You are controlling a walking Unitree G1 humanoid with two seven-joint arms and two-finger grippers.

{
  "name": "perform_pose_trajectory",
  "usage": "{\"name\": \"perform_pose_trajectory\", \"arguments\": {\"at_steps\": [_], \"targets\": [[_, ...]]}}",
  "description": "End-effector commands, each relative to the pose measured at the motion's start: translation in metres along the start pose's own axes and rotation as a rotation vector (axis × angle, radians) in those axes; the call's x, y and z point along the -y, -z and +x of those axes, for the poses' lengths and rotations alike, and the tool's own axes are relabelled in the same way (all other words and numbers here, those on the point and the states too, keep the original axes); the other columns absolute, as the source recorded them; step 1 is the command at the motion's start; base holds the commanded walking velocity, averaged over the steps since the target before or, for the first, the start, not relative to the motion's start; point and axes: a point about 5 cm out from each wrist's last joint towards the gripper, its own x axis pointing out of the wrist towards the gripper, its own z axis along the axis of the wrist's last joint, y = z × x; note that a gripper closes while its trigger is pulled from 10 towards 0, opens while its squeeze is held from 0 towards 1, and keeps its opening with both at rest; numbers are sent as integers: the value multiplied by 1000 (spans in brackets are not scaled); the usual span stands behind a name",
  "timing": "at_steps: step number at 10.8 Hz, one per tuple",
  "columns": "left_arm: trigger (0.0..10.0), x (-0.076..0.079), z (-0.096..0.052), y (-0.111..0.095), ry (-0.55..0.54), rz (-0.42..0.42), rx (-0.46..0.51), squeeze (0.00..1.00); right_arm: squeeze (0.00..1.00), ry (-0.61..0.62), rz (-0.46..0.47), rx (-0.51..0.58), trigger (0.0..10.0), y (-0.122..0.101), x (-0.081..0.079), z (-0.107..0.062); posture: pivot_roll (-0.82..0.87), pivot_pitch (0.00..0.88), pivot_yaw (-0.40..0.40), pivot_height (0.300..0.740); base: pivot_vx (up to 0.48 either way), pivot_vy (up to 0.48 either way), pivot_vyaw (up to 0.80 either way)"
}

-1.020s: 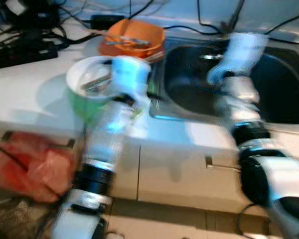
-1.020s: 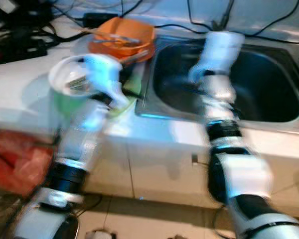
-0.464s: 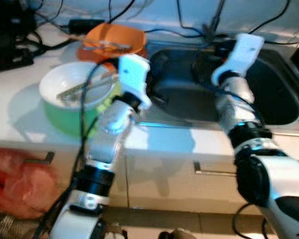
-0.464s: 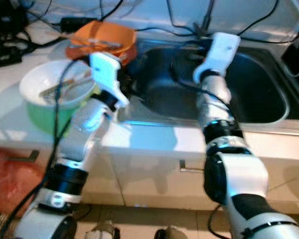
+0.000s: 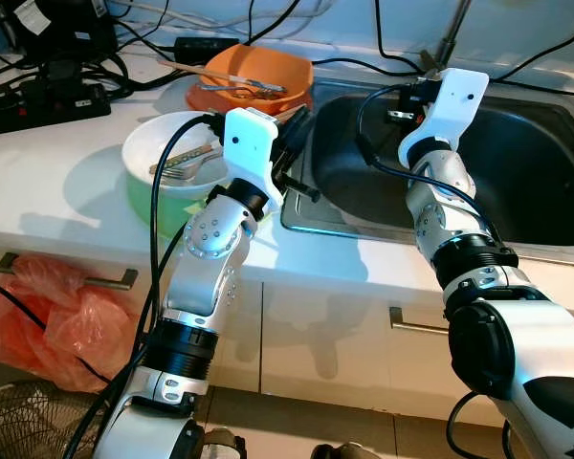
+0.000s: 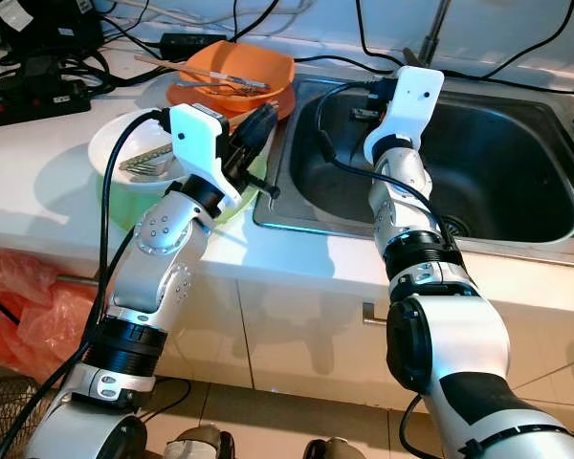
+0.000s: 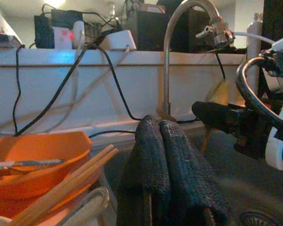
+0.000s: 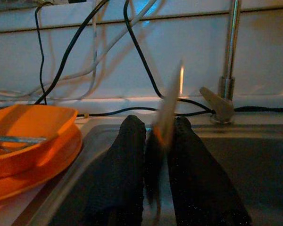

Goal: Kitchen organization

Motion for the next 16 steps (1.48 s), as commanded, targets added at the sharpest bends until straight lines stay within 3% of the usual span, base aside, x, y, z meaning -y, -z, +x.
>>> {"name": "perform_pose_trajectory", "arguments": {"at_steps": [1,5,6,8,10,11,13,15,16], "targets": [[10000,3,-1,-3,11,4,9,0,1000,18,-7,-19,10000,0,4,1,213,130,-38,740,0,0,0],[10000,5,1,-6,16,8,14,0,1000,15,0,-27,10000,2,2,0,213,135,-39,740,0,0,0],[10000,10,1,-8,26,-2,20,0,0,9,-5,-31,10000,3,1,0,217,136,-42,740,0,0,0],[10000,16,-2,-5,40,-4,9,0,0,1,0,-33,10000,4,0,-1,216,136,-48,740,0,0,0],[10000,13,-3,-8,26,9,15,0,0,-13,17,-18,10000,0,-1,1,210,134,-51,740,0,0,0],[10000,11,-8,-14,19,65,18,0,0,-72,78,-45,10000,6,-4,-2,215,134,-52,740,0,0,0],[10000,7,-9,-11,-18,67,12,0,0,-158,161,-57,10000,12,-6,-9,213,130,-54,740,0,0,0],[10000,10,-8,-11,-14,56,15,0,0,-207,262,-32,10000,5,-3,-12,185,131,-49,740,0,0,0],[10000,11,-10,-11,-16,38,14,0,0,-223,248,-25,10000,2,-2,-14,178,131,-48,740,0,0,0]]}}
